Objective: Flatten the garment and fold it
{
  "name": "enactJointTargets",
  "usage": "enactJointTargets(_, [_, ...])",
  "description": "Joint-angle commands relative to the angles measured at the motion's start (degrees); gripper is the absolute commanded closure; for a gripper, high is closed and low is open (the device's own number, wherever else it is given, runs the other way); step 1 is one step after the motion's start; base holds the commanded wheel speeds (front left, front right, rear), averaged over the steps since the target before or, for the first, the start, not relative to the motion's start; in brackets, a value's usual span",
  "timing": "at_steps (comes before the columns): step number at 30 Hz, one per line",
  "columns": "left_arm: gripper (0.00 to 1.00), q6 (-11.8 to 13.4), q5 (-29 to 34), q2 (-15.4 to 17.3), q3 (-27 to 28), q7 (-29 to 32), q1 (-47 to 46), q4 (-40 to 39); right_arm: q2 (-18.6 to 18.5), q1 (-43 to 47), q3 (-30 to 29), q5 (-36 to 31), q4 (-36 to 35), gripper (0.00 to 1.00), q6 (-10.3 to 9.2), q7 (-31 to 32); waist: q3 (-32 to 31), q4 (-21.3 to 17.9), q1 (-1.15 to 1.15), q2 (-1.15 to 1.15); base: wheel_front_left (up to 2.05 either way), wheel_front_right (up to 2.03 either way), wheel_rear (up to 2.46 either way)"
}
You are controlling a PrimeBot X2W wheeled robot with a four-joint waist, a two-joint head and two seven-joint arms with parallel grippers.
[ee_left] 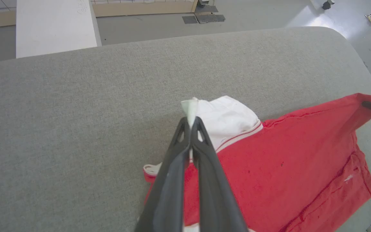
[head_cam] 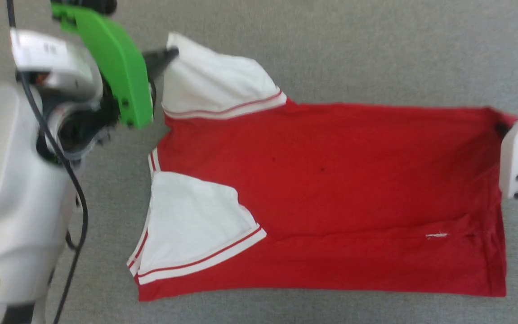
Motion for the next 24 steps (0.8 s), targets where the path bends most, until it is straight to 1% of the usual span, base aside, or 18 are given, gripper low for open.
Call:
enactJointTargets(1, [1.0,0.79,-0.44,0.71,0.36,-0.23,2.83,-1.72,0.16,1.73,-0.14,0.31,0.51,1.0,-0.08,-0.75,-5.3,-0.12,0.0,0.0,0.0,0.0,0.0])
enactJointTargets(6, [1.0,3.74,-2.39,1.37,1.77,-0.77,12.6,-9.14,1.07,6.46,-1.23,1.15,2.09,1.0,-0.08,-2.42,-9.16,0.02,0.0,0.0,0.0,0.0,0.0])
enactJointTargets(11, [1.0,6.77,-3.26,1.84,3.63,-2.61,21.73,-14.82,1.87,9.97,-1.96,1.55,3.43,1.0,-0.08,-3.59,-11.12,0.41,0.0,0.0,0.0,0.0,0.0])
enactJointTargets(13, [1.0,7.92,-4.02,1.53,4.5,-3.58,25.47,-16.68,2.16,11.33,-2.24,1.7,3.85,1.0,-0.08,-3.94,-11.65,0.58,0.0,0.0,0.0,0.0,0.0])
enactJointTargets(19, [1.0,11.06,-5.38,0.78,6.79,-6.42,36.3,-19.25,3.21,15.04,-3.18,2.07,4.68,1.0,-0.08,-5.08,-12.79,0.87,0.0,0.0,0.0,0.0,0.0])
enactJointTargets(24, [1.0,12.96,-7.24,-0.87,8.51,-8.73,44.0,-19.0,4.15,17.39,-2.88,2.39,5.18,1.0,-0.08,-6.28,-13.17,0.37,0.0,0.0,0.0,0.0,0.0])
